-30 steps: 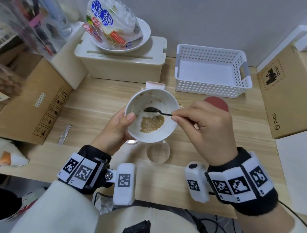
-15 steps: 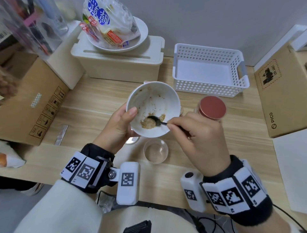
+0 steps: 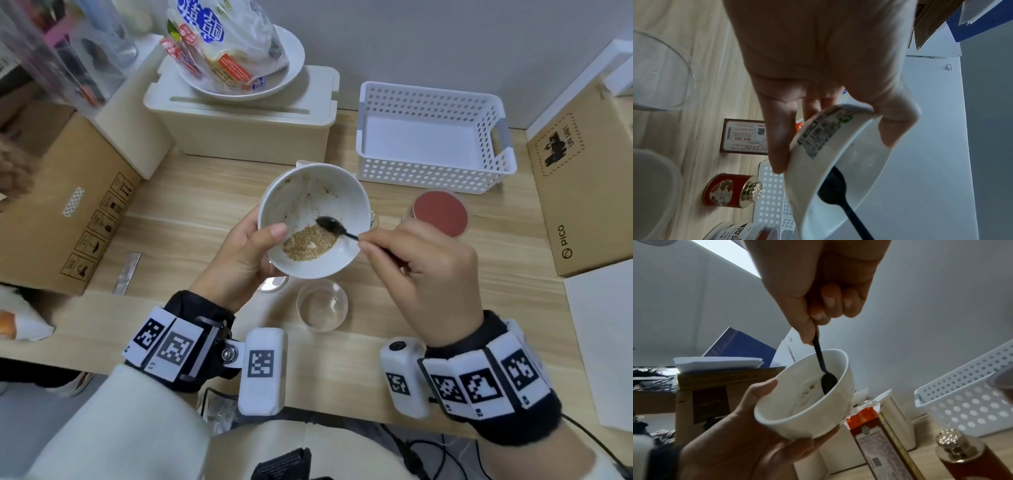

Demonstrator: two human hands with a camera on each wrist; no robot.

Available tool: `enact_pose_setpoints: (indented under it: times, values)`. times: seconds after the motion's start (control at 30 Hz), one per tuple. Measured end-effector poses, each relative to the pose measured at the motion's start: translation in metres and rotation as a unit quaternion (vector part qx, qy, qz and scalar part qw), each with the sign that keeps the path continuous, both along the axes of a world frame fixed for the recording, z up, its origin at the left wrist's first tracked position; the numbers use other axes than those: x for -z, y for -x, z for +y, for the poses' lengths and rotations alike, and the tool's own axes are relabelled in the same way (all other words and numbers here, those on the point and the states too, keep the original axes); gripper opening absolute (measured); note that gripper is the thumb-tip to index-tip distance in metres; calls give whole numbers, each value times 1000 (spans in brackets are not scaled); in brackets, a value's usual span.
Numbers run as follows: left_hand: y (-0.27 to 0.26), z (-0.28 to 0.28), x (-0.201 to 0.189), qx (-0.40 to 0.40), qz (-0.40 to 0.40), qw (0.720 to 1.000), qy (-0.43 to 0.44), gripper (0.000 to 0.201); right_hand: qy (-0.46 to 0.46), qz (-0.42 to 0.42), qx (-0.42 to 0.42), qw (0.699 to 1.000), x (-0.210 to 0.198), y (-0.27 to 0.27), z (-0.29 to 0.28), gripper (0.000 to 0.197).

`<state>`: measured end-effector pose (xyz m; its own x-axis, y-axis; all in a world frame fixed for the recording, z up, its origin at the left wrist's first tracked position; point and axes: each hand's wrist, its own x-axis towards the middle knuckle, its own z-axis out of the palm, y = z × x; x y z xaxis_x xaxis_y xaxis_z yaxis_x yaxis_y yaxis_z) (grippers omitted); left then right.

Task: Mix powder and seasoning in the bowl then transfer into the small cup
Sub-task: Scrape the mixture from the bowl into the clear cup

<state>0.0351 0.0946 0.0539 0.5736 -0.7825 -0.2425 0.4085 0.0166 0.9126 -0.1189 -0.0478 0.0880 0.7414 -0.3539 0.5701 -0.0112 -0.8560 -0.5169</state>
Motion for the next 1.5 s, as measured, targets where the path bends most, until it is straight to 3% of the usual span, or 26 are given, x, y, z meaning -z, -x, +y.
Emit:
enact_pose_setpoints:
  times: [0.1, 0.33, 0.47, 0.6, 0.83, 1.07, 1.5]
  values:
    - [1, 6, 3, -9, 15, 1000, 11, 54, -24, -16, 0, 1000, 3, 0, -8, 3]
    - [14, 17, 18, 4, -20, 1000, 14, 82, -76, -7, -22, 997, 27, 11, -6, 5]
    - [24, 21, 28, 4, -28, 1000, 11, 86, -108, 0, -52, 993, 43, 21, -6, 7]
    - [34, 23, 34, -1, -30, 1000, 8, 86, -96, -21, -52, 994, 56, 29, -13, 7]
    - [49, 22, 40, -9, -39, 999, -4, 88, -107, -3, -96, 990, 74, 38, -12, 7]
    - [53, 19, 42, 12, -57, 998, -12, 87, -59, 25, -125, 990, 82, 47, -11, 11]
    - [53, 15, 45, 42, -84, 995, -14, 89, -40, -14, -88, 995, 81, 47, -10, 12]
